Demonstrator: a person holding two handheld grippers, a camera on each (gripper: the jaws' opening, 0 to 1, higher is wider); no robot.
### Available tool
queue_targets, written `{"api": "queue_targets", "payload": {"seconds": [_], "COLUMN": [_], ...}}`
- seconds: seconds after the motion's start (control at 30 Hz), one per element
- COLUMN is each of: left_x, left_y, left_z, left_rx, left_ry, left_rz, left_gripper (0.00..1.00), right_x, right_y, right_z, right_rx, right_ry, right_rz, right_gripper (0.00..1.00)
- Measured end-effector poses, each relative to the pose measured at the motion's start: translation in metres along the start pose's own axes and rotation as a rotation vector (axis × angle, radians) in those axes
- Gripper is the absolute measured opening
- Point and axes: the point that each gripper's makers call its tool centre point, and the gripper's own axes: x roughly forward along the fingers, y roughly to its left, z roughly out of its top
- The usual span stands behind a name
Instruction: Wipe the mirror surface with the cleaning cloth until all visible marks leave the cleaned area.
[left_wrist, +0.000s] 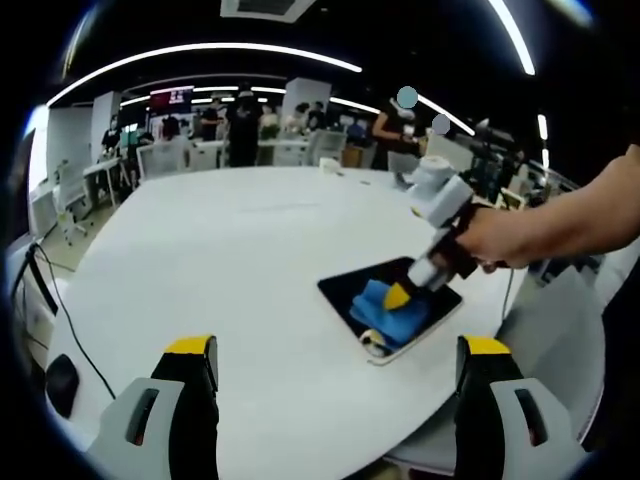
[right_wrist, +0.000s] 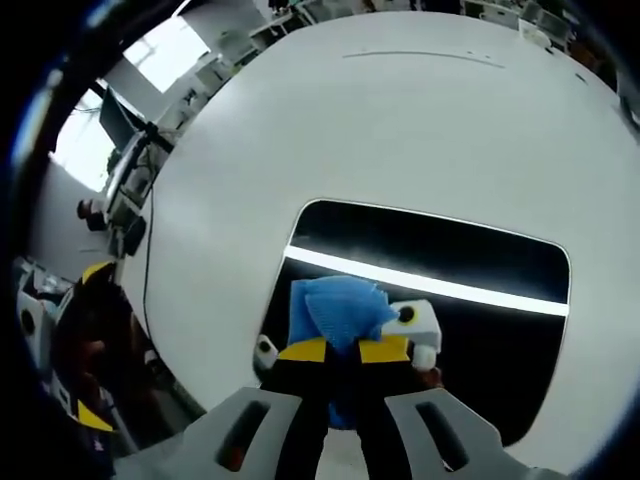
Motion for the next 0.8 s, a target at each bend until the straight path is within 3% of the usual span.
{"api": "queue_targets", "payload": {"seconds": [0.8], "left_x": [0.006], "left_y": [-0.002], "left_z": [0.003], "left_rx": [0.006], "left_ry": [0.001], "left_rz": [-0.006], "left_gripper": [0.99], "right_x": [-0.005], "right_y": [0.007], "right_z": [-0.017], "right_rx": [-0.005], "right_ry": [0.009], "right_rz": [0.025], "right_gripper": [0.04]}}
